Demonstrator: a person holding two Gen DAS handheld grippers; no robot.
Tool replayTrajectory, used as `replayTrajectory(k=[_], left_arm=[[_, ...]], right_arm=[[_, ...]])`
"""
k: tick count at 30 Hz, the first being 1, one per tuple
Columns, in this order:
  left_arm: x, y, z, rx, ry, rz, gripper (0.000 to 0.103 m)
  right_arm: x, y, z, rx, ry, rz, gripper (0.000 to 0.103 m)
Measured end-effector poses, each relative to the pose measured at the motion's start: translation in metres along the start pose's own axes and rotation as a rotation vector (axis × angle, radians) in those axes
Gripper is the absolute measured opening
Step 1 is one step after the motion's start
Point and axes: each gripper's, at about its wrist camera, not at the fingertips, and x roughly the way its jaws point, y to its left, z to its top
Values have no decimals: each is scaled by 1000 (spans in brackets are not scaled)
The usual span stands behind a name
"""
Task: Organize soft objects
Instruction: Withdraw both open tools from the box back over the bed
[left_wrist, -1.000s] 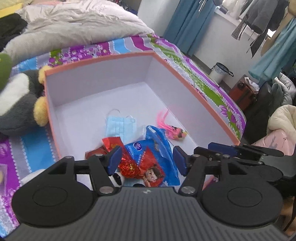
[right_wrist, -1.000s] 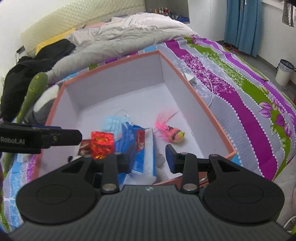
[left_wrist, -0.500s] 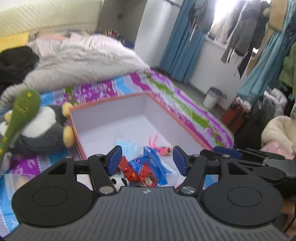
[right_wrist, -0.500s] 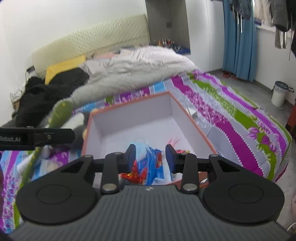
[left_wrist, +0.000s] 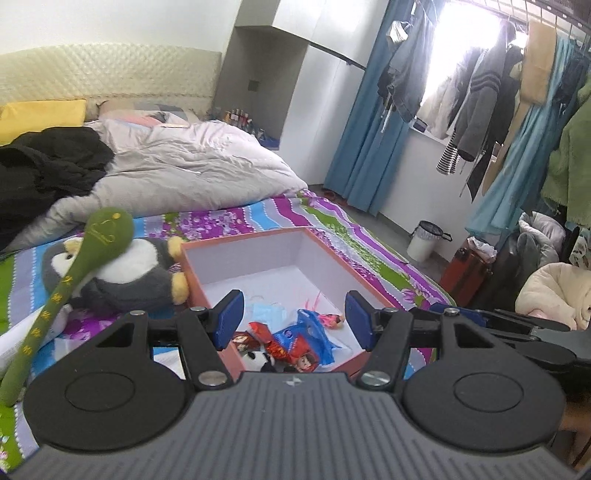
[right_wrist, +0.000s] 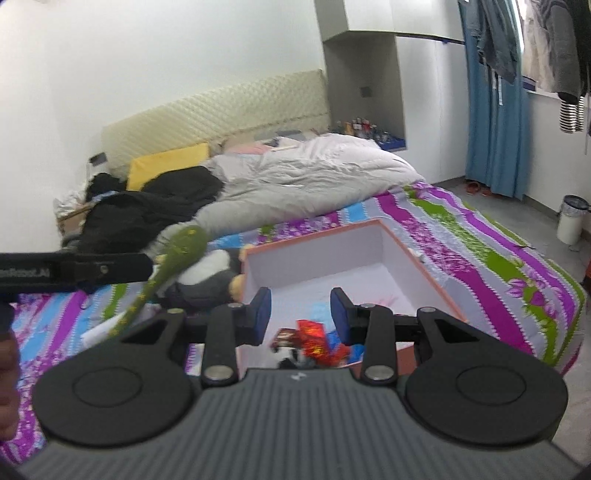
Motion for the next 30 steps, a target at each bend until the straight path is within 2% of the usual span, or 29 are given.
replayTrajectory(k=[5,13,18,30], left_arm=[[-35,12,-14,-10,-18,35,66],[-77,38,-39,-40,-31,133,66],[-81,56,-53,-84,-23,173,66],[-78,99,-80,-153,22,234,66]], right_arm=[[-3,28,-10,-30,-2,55,39],[4,55,-28,-31,37,122,39],[4,69,-40,-47,69,153,39],[25,92,-62,-60,133,126,39]])
